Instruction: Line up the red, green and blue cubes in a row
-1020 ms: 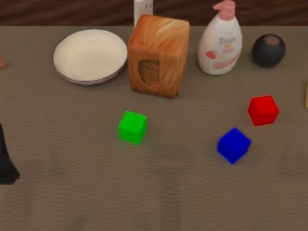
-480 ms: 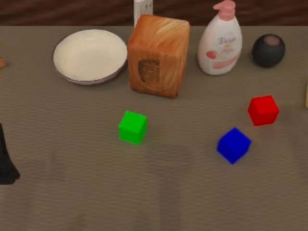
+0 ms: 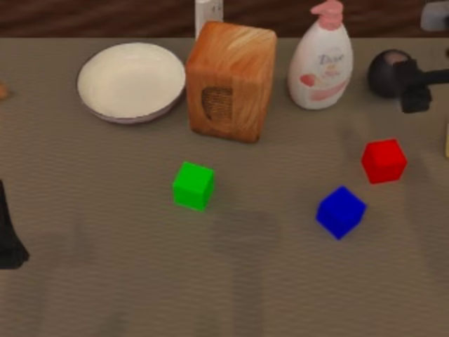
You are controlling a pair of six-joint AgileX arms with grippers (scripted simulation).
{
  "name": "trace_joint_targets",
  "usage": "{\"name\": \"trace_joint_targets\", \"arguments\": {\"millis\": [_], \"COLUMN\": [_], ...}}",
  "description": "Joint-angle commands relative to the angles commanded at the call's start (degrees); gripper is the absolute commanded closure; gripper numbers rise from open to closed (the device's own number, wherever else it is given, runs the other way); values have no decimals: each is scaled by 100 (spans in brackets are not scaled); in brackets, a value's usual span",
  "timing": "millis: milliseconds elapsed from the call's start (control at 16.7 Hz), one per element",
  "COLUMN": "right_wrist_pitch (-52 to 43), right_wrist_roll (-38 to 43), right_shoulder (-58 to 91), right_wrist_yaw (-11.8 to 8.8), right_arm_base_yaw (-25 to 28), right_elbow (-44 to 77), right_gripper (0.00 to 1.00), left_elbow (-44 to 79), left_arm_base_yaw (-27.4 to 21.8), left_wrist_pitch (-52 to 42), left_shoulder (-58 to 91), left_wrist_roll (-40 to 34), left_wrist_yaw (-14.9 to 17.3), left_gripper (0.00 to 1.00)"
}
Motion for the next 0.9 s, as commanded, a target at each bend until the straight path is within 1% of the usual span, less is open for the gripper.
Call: {"name": "trace_joint_targets", "arguments": {"millis": [240, 420, 600, 900], "right_wrist_pitch": [-925, -1344, -1494, -1463], "right_wrist_roll": [15, 30, 37, 33], "right_shoulder": [1898, 2734, 3027, 3027], "right_wrist_yaw": [2, 3, 4, 4], "right_arm_base_yaw": [148, 214, 237, 208], "right_elbow": [1552, 2277, 2539, 2507], "right_gripper": [0, 0, 0, 0], "left_elbow": [0, 0, 0, 0], "left_arm_base_yaw": [0, 0, 0, 0], "left_wrist_pitch": [0, 0, 0, 0], "left_shoulder": [0, 0, 0, 0], "left_wrist_roll": [0, 0, 0, 0], "left_wrist_yaw": [0, 0, 0, 0], "left_gripper": [0, 0, 0, 0]}}
